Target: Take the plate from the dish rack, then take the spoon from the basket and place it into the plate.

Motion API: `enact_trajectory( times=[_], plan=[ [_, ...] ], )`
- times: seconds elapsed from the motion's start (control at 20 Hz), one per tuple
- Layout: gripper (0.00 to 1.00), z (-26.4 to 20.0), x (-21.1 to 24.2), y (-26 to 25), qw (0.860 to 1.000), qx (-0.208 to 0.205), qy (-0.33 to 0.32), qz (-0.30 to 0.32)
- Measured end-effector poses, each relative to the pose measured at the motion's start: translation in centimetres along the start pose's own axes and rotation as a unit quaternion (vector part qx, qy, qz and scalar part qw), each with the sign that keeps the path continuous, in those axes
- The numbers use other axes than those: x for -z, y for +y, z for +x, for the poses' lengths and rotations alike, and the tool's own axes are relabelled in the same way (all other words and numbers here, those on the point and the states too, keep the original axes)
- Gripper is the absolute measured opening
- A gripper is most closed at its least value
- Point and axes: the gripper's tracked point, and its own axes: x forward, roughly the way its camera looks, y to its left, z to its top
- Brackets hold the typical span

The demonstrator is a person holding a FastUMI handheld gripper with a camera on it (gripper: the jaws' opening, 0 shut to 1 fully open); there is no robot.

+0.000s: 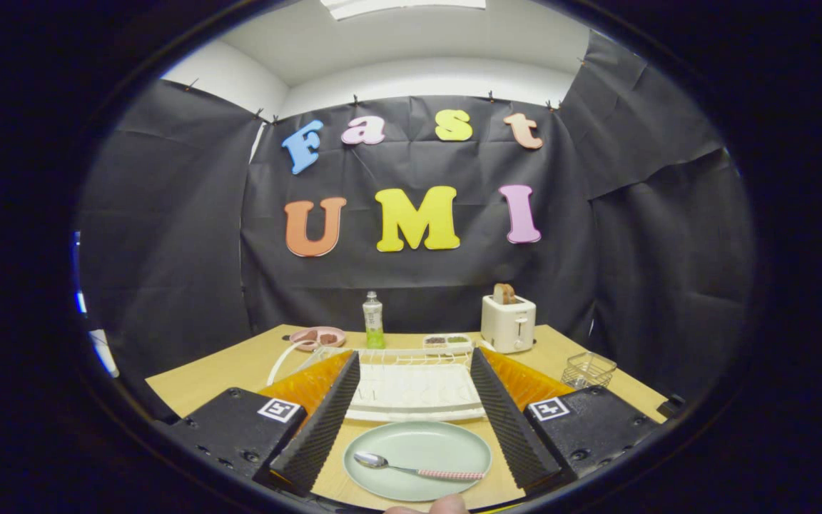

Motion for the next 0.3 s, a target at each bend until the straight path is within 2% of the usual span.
enact_trajectory(
  times=[0.3],
  plan=[
    [1.00,0.31,0.08,1.43,1.000,-0.008,0.008,0.008]
  ],
)
